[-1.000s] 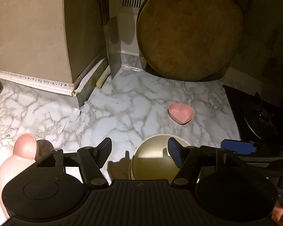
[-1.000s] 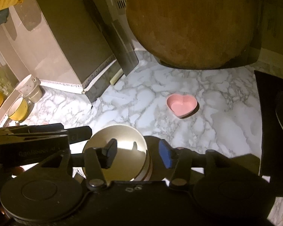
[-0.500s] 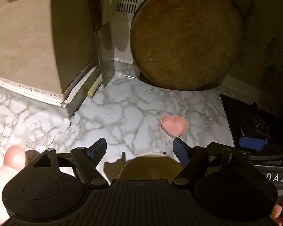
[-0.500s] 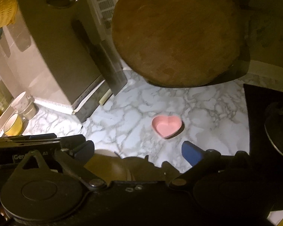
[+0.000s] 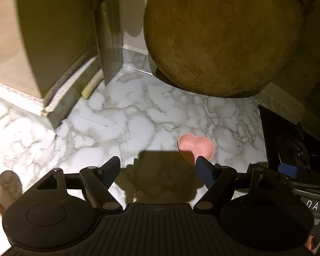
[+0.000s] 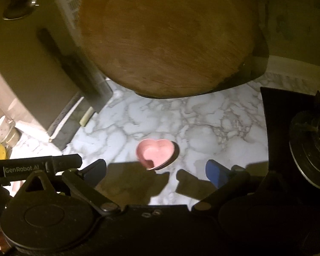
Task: Organize plates and bowls
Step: 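Move both tools to the pink heart-shaped dish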
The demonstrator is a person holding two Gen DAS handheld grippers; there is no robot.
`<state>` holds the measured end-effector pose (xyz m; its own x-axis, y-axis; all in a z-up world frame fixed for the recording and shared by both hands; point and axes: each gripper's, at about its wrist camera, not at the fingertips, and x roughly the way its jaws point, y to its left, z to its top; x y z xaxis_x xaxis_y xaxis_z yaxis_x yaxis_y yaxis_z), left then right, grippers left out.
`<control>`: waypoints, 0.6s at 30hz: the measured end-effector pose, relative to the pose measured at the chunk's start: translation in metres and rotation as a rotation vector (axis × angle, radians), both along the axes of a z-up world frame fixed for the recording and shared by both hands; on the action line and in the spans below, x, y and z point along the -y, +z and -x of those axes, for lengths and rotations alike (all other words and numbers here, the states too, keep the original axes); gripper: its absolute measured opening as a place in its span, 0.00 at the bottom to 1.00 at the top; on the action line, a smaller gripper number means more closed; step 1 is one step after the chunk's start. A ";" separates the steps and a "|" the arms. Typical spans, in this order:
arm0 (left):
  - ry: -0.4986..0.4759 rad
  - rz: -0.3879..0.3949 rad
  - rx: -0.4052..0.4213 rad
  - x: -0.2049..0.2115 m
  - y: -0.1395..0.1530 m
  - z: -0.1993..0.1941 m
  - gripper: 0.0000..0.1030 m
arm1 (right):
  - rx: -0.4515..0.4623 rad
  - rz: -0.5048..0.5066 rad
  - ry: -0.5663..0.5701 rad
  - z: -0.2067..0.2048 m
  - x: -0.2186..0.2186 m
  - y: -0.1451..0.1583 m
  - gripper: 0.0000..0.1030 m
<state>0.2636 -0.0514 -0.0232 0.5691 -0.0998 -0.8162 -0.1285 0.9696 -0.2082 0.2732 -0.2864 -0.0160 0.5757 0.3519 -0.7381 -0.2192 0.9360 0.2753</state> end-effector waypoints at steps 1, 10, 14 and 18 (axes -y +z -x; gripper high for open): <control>-0.001 0.004 -0.008 0.002 -0.003 -0.005 0.75 | -0.007 0.000 0.000 -0.005 0.002 -0.003 0.97; -0.011 0.005 -0.082 0.012 -0.031 -0.053 0.75 | -0.083 -0.012 -0.017 -0.046 0.012 -0.034 0.93; 0.003 0.031 -0.126 0.013 -0.046 -0.072 0.75 | -0.131 -0.016 -0.015 -0.062 0.012 -0.052 0.84; 0.000 0.036 -0.148 0.018 -0.057 -0.085 0.75 | -0.163 -0.015 -0.002 -0.071 0.008 -0.066 0.74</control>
<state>0.3485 -0.0690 -0.0797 0.4428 -0.1310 -0.8870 -0.1599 0.9619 -0.2219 0.3442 -0.2949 -0.0823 0.4496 0.3622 -0.8165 -0.1688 0.9321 0.3205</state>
